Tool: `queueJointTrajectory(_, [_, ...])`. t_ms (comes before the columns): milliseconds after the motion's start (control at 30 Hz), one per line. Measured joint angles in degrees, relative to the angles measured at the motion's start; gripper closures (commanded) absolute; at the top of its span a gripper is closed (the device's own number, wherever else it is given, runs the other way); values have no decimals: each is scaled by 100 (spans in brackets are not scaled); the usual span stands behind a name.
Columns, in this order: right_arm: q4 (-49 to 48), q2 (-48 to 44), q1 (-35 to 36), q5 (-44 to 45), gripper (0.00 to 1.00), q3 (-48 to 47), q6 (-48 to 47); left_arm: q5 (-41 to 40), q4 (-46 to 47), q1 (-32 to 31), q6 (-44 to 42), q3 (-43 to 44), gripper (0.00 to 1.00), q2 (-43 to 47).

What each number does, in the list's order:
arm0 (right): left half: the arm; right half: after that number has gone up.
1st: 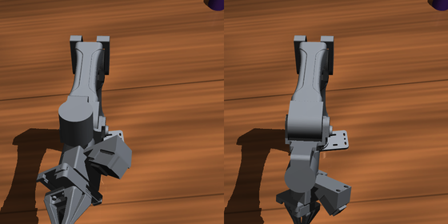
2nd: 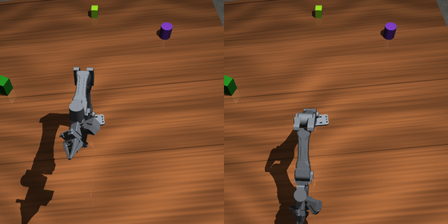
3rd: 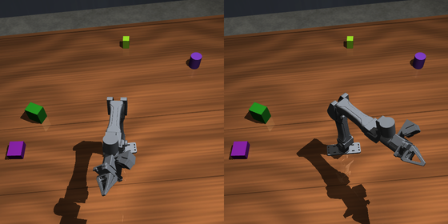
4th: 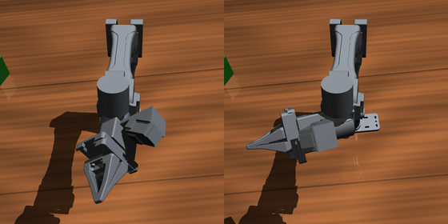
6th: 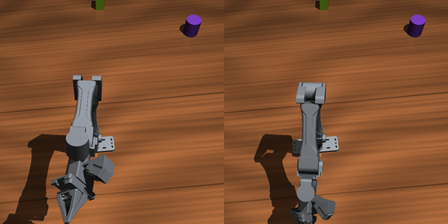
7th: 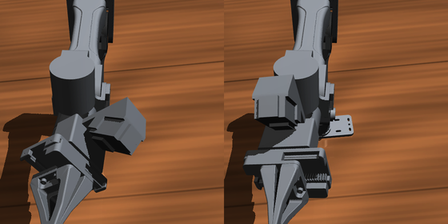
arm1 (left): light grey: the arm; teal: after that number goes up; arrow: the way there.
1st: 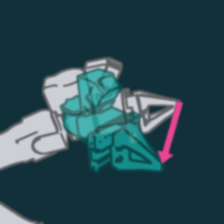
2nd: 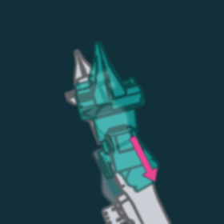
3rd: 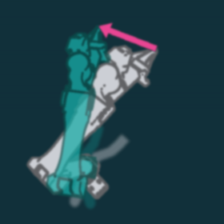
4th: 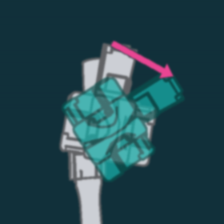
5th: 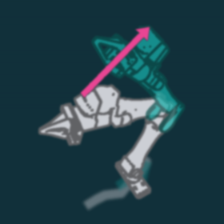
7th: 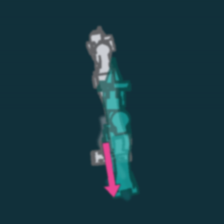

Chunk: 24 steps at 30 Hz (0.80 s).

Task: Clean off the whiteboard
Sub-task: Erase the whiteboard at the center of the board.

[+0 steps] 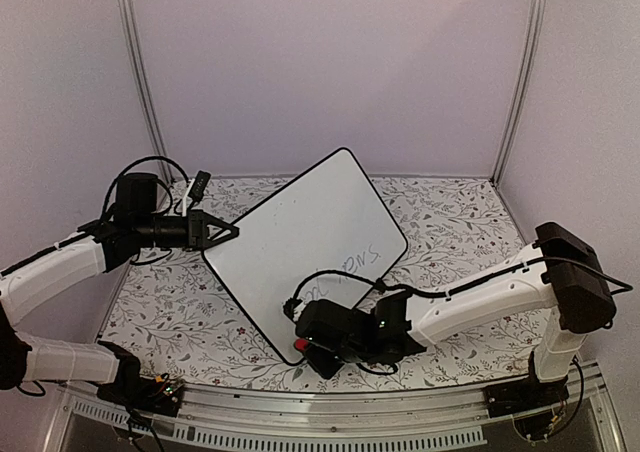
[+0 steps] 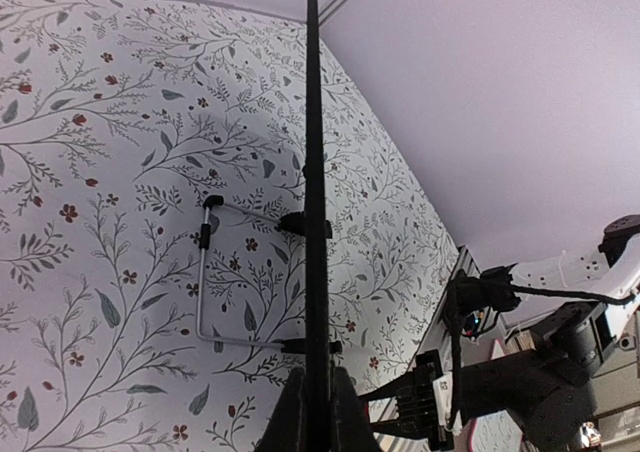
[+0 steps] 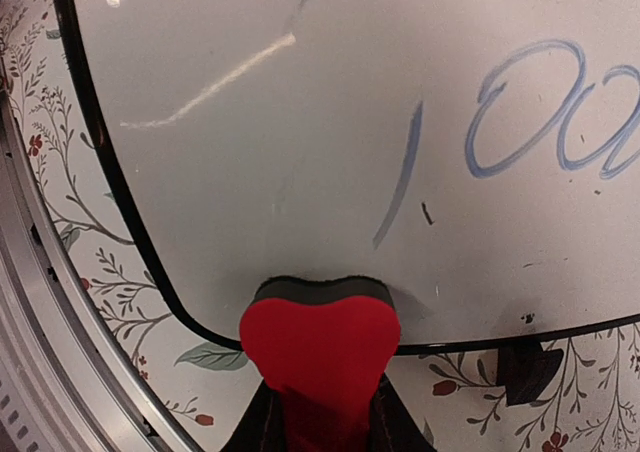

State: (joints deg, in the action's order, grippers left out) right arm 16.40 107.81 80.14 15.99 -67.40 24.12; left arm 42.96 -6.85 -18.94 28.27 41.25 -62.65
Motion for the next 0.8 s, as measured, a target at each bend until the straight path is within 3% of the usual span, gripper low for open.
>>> queueJointTrajectory(400, [74, -15, 11, 92, 100, -50, -59, -4, 2, 0, 2, 0, 100, 0])
queueJointTrajectory(800, [186, 249, -118, 348, 100, -918, -520, -37, 59, 17, 0, 0, 100, 0])
